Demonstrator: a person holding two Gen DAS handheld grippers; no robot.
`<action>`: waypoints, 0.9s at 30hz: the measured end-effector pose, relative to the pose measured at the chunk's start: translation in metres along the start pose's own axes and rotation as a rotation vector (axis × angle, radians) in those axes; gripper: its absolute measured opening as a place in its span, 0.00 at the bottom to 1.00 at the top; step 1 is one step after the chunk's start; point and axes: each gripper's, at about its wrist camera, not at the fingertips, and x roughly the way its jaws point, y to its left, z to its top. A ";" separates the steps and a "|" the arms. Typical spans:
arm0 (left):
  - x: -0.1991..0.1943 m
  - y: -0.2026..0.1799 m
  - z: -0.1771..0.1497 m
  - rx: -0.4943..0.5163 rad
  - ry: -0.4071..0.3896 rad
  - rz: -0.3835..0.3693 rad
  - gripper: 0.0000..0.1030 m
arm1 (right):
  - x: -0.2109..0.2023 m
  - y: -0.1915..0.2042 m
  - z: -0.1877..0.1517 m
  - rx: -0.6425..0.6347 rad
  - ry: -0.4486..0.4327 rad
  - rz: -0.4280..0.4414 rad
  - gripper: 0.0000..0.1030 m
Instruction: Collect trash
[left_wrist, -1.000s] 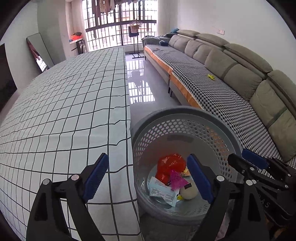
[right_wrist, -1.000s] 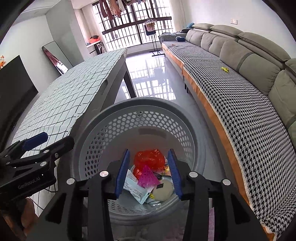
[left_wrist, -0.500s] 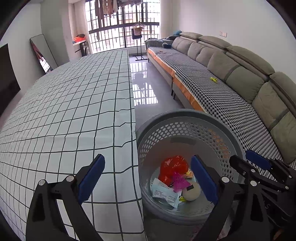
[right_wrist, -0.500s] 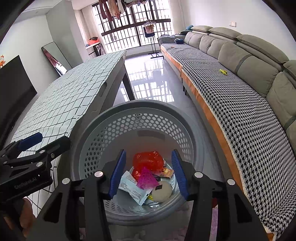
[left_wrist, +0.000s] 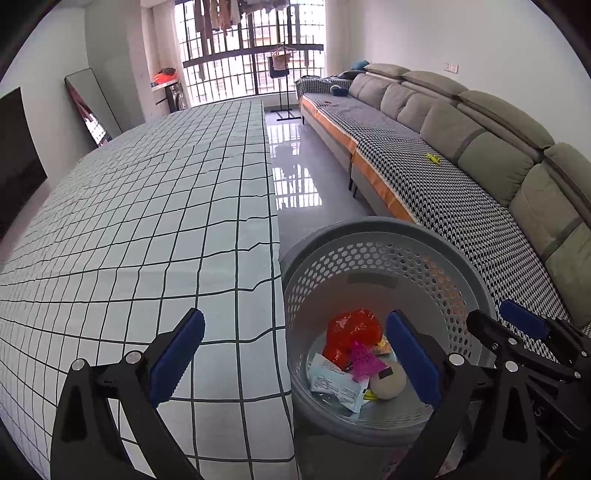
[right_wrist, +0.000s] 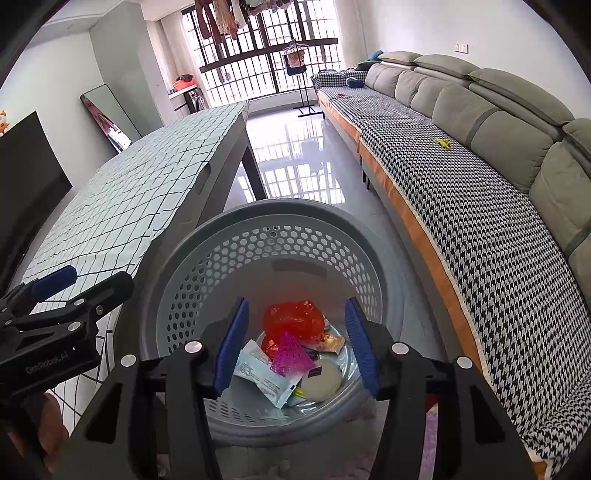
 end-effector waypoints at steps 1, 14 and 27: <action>0.000 0.000 0.000 0.000 -0.001 0.003 0.94 | 0.000 0.000 0.000 0.000 0.000 0.000 0.51; 0.000 0.002 0.000 -0.005 0.007 0.030 0.94 | 0.000 0.000 -0.001 -0.001 -0.001 0.001 0.51; 0.002 0.005 -0.001 -0.021 0.011 0.025 0.94 | -0.001 0.002 -0.003 -0.004 0.000 0.004 0.51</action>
